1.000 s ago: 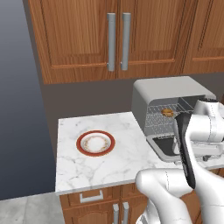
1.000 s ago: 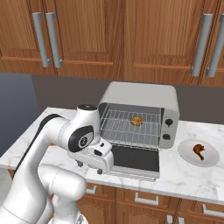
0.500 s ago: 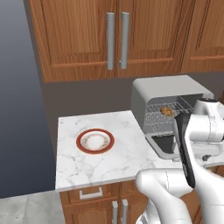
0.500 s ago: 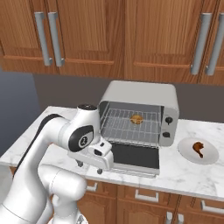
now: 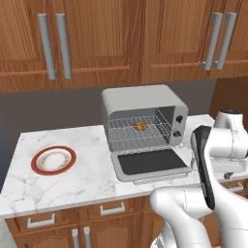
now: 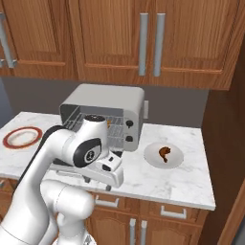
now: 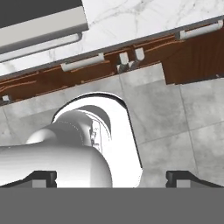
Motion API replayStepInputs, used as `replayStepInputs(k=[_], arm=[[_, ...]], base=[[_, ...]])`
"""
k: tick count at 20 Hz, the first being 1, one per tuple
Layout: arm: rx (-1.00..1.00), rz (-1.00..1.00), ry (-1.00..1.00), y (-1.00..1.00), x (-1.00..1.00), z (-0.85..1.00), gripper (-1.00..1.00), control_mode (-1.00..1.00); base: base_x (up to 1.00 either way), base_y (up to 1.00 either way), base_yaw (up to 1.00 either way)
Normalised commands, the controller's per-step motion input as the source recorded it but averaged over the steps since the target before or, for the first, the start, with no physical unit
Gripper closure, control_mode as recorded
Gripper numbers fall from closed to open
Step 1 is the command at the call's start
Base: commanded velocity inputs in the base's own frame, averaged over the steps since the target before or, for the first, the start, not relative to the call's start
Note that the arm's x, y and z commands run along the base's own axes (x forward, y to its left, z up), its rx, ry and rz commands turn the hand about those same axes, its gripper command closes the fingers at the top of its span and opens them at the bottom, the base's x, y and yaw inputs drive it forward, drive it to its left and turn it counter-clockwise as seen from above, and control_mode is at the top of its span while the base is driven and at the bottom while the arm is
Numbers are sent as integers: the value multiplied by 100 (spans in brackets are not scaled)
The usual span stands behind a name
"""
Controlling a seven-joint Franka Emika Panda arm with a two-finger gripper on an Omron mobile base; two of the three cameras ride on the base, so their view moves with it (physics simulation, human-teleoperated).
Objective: Open the toaster oven door. Place the bread on the bottom rack in the toaster oven and place the chicken drumstick on the top rack.
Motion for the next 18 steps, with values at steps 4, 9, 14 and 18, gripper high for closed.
replayStepInputs(k=[4, 9, 14, 18], arm=[[0, 0, 0, 0, 0, 0, -100, 100], [0, 0, 0, 0, 0, 0, -100, 100], [0, 0, 0, 0, 0, 0, -100, 100], [0, 0, 0, 0, 0, 0, -100, 100]], base=[[34, -46, 2], [36, -24, 1], [11, -50, 0], [2, -24, 0]])
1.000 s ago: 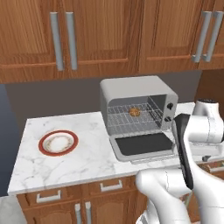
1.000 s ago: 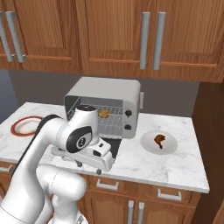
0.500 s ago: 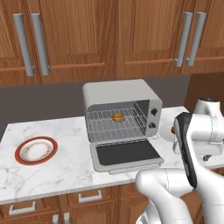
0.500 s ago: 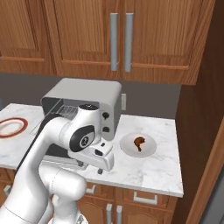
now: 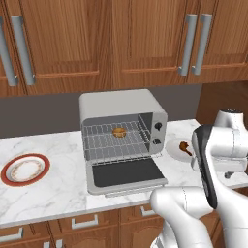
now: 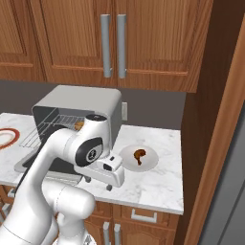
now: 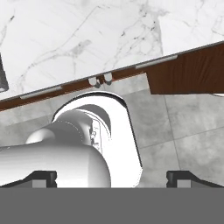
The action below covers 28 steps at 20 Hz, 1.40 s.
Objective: Open the toaster oven door. Place the bread on the bottom rack in the toaster oven and place the chicken drumstick on the top rack.
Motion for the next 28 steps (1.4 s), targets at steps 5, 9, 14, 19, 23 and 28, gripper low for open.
replayStepInputs(k=[5, 9, 14, 19, 23, 28], arm=[[0, 0, 0, 0, 0, 0, -100, 100], [0, 0, 0, 0, 0, 0, -100, 100], [0, 0, 0, 0, 0, 0, -100, -100], [0, 0, 0, 0, 0, 0, -100, -100], [0, 0, 0, 0, -2, 0, -100, -100], [-1, 2, 0, -16, 1, -5, -100, -100]], base=[[0, 0, 0], [0, 0, 0], [0, 0, 0], [0, 0, 0], [0, 0, 0], [0, 0, 0]])
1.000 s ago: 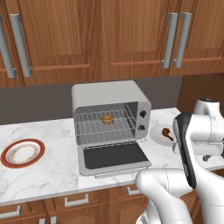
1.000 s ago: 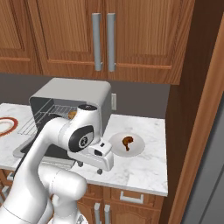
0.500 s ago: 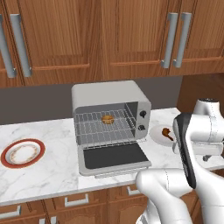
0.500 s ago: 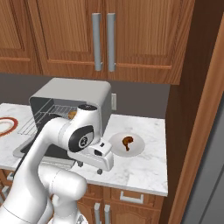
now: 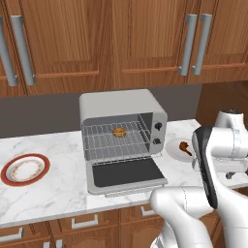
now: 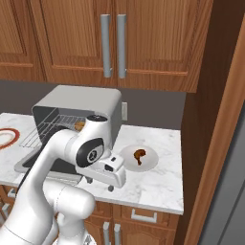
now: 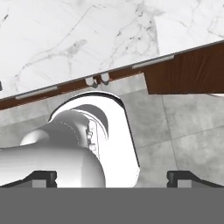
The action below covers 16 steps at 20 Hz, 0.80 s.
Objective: Open the toaster oven door. Place the bread on the bottom rack in the toaster oven and place the chicken drumstick on the top rack.
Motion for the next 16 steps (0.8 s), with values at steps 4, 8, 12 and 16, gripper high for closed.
replayStepInputs(k=[4, 8, 12, 16], arm=[[0, 13, -5, -48, 14, 0, -100, -100], [0, 11, -10, -49, 40, 0, -100, -100], [3, 3, -18, -3, 81, 0, -100, -100], [10, 0, -9, 0, 100, 0, -100, -100]], base=[[0, 0, 0], [0, 0, 0], [0, 0, 0], [0, 0, 0]])
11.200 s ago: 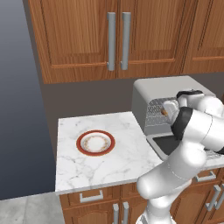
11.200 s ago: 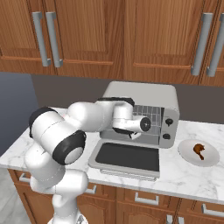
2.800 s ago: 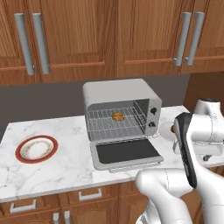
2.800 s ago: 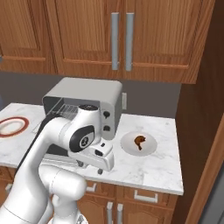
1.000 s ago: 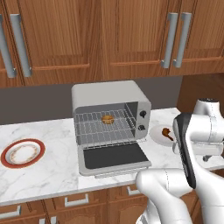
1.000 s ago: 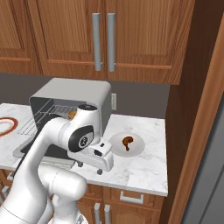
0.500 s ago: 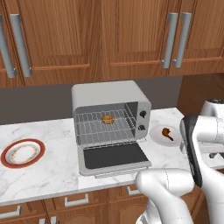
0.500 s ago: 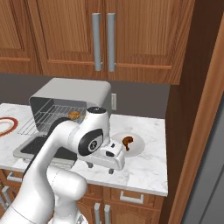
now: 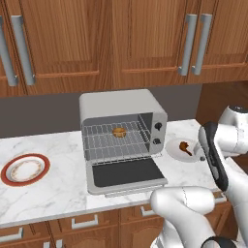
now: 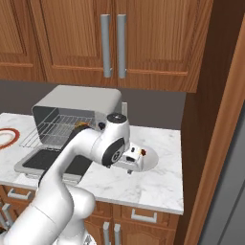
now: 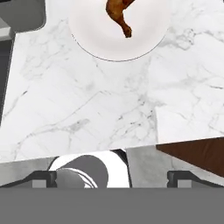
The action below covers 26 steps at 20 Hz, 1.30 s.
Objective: Open the toaster oven door. Place the bread on the bottom rack in the toaster oven and place the chicken drumstick on the top rack.
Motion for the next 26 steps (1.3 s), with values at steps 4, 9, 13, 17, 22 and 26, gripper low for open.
replayStepInputs(k=[4, 9, 13, 17, 22, 26], arm=[[6, 0, -1, 0, 83, -1, -100, -100], [3, 0, 0, 0, 83, 0, -100, -100], [0, 0, 0, -18, 52, -7, -100, -100], [0, 0, 0, -23, 33, -17, -100, -100], [0, 0, 0, -3, 30, -28, -100, -100], [0, 0, 0, 2, 26, -30, -100, -100]], base=[[0, 0, 0], [0, 0, 0], [0, 0, 0], [0, 0, 0], [0, 0, 0], [0, 0, 0]])
